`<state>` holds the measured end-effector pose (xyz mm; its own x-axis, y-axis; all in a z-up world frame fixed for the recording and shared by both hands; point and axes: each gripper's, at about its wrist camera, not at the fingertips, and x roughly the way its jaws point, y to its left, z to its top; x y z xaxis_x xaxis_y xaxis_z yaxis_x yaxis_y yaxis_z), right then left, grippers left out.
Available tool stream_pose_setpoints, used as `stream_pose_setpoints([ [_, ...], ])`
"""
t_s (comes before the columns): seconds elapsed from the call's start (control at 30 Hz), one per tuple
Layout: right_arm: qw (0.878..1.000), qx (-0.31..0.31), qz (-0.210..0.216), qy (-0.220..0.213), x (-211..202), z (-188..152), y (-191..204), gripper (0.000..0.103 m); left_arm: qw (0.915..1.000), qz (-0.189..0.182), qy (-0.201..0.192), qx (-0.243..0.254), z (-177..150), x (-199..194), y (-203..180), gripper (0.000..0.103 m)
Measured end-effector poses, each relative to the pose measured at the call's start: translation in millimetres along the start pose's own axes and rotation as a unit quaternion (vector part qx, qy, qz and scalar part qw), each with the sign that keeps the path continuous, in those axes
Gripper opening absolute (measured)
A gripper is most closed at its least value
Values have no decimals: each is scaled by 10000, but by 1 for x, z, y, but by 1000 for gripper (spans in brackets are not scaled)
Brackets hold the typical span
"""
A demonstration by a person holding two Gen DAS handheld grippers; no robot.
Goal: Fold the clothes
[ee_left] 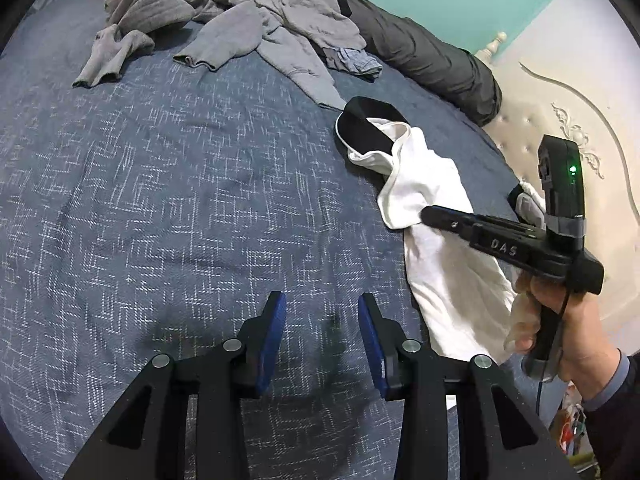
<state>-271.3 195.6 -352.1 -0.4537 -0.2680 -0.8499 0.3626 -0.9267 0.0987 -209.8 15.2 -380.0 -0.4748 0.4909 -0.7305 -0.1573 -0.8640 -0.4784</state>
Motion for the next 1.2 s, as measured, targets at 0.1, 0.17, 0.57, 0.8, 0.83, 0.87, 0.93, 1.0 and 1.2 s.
stream_pose_setpoints([
  [0.1, 9999, 89, 71, -129, -9, 3, -5, 6, 10000, 0, -1, -10, 0, 1, 0, 41],
  [0.17, 9992, 243, 184, -263, -19, 7, -12, 6, 10000, -1, 0, -10, 0, 2, 0, 41],
  [0.57, 9917, 1085, -139, -680, -48, 47, -96, 5, 10000, -12, 79, -11, -1, 9, 0, 41],
  [0.8, 9788, 1978, -385, -366, -18, 57, -169, 5, 9998, -15, 109, -146, 1, 14, 8, 41],
  [0.83, 9772, 2057, -430, -289, -12, 56, -175, 5, 9998, -27, 120, -159, 1, 14, 9, 41],
  [0.87, 9756, 2137, -445, -223, -5, 56, -181, 5, 9998, -36, 131, -167, 1, 14, 9, 41],
  [0.93, 9722, 2302, -409, -115, 7, 54, -190, 5, 9998, -35, 149, -147, 1, 15, 9, 41],
  [1.0, 9690, 2452, -307, -6, 18, 51, -196, 5, 9998, -52, 154, -125, 1, 14, 8, 41],
  [1.2, 9648, 2615, -34, -288, 18, 42, -205, 21, 9998, -90, 160, -87, 0, 13, 5, 41],
])
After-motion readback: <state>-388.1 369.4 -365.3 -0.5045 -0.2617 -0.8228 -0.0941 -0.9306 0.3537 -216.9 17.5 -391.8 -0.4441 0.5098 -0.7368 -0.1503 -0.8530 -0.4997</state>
